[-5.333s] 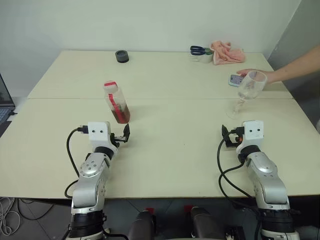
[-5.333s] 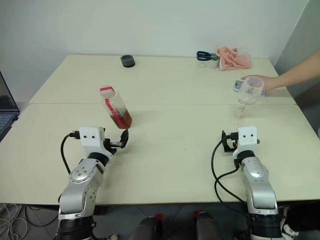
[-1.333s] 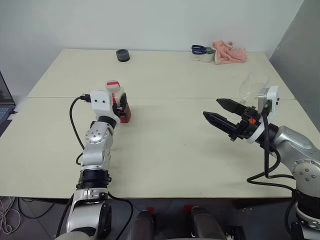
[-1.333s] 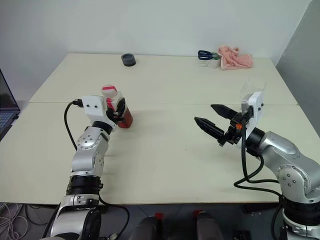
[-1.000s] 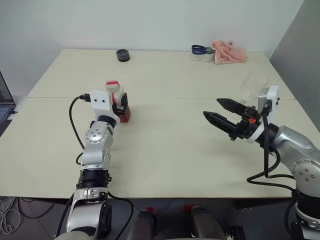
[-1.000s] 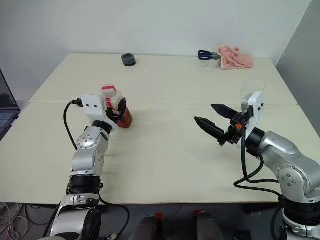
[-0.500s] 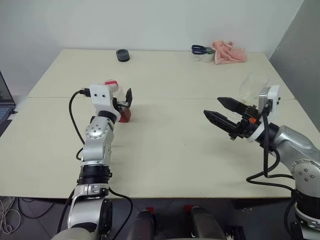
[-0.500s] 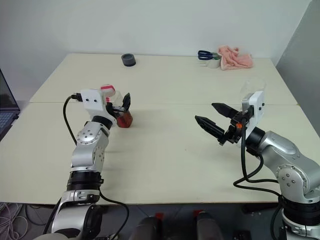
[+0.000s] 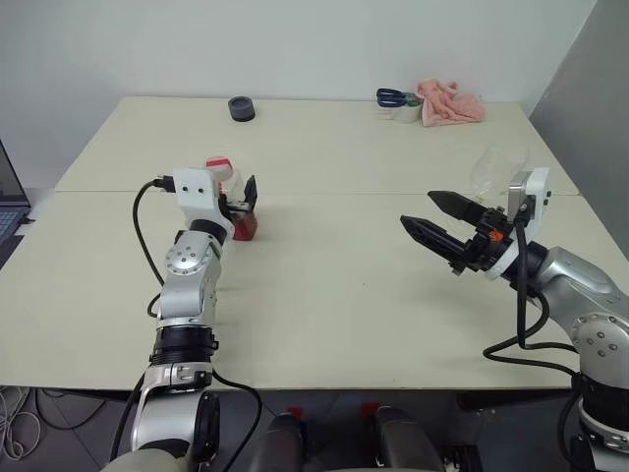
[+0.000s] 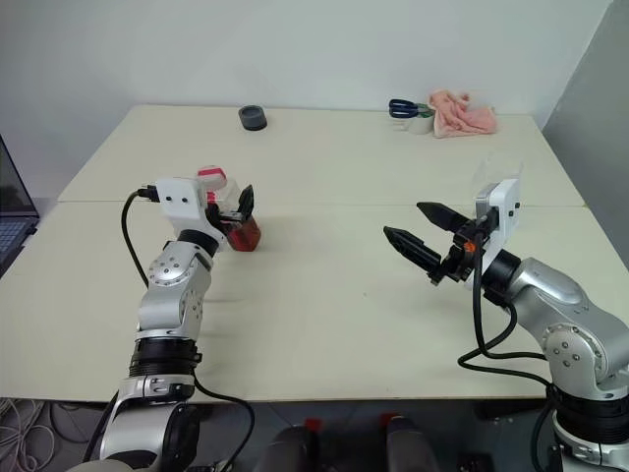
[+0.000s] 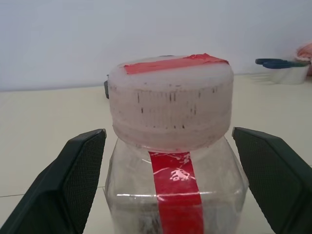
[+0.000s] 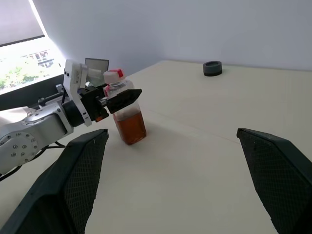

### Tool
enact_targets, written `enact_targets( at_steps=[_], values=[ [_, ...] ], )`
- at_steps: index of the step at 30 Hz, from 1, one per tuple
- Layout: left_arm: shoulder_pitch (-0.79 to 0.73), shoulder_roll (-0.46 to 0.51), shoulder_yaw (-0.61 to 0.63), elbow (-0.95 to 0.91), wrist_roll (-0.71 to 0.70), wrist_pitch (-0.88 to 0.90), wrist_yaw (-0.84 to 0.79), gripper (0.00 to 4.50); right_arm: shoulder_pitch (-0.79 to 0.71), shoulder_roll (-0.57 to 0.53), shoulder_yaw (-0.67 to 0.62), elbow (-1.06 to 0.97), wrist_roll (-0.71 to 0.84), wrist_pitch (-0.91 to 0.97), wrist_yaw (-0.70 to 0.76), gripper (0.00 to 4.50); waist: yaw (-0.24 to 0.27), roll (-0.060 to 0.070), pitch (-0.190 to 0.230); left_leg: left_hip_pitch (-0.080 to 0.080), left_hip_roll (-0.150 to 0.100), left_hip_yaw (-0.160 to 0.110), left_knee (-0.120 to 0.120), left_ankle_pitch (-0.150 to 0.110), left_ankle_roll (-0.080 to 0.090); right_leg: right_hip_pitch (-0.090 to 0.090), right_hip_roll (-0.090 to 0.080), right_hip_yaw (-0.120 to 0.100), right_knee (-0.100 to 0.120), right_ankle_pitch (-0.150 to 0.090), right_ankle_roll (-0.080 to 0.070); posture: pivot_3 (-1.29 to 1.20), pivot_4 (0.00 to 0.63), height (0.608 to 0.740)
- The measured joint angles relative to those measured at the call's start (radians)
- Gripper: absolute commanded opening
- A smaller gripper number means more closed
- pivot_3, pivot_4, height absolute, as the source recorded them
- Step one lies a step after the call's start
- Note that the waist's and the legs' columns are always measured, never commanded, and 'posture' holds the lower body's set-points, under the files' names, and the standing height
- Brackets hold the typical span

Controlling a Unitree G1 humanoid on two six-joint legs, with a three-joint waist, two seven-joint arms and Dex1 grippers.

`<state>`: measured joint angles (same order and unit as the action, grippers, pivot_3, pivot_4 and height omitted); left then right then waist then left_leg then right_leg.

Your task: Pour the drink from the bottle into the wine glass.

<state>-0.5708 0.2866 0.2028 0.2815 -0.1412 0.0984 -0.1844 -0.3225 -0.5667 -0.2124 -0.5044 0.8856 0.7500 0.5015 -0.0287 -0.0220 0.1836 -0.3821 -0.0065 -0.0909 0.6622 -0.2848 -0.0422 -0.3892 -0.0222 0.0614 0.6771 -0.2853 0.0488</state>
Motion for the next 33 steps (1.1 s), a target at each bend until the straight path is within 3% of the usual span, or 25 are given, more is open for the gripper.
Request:
enact_targets(
  at_steps=[1,4,9,11,33],
  values=[
    [0.001,0.000,0.000,0.000,0.000,0.000,0.000,4.48,0.000,0.000,0.000,0.000,0.000,0.000,0.000,4.50,0.000,0.000,0.000,0.000,0.000,0.000,0.000,0.000,0.000,0.000,0.000,0.000,0.000,0.000,0.000,0.00,0.150,0.740],
    [0.001,0.000,0.000,0.002,0.000,0.000,-0.001,3.87,0.000,0.000,0.000,0.000,0.000,0.000,-0.001,4.50,0.000,0.000,0.000,0.000,0.000,0.000,0.000,0.000,0.000,0.000,0.000,0.000,0.000,0.000,0.000,0.00,0.150,0.740],
    [0.002,0.000,0.000,0.002,0.000,0.000,-0.001,2.33,0.000,0.002,0.001,0.000,0.000,-0.001,-0.002,4.50,0.000,0.000,0.000,0.000,0.000,-0.001,0.000,0.000,0.000,0.000,0.000,0.000,0.000,0.000,0.000,0.00,0.150,0.740],
    [0.005,0.000,0.000,0.002,-0.001,-0.001,-0.002,1.99,0.000,0.002,0.001,0.000,0.000,-0.001,-0.002,4.50,0.000,0.000,0.000,0.000,0.000,-0.001,0.000,0.000,0.000,0.000,0.000,0.000,0.000,0.000,0.000,0.00,0.150,0.740],
    [0.028,0.000,0.000,-0.040,-0.006,0.030,0.005,1.98,0.001,0.009,0.002,0.000,-0.003,-0.011,-0.005,4.50,-0.001,0.000,0.000,0.000,0.000,-0.001,0.000,0.000,0.000,0.000,0.000,0.000,0.000,0.000,0.000,0.00,0.150,0.740]
  ],
)
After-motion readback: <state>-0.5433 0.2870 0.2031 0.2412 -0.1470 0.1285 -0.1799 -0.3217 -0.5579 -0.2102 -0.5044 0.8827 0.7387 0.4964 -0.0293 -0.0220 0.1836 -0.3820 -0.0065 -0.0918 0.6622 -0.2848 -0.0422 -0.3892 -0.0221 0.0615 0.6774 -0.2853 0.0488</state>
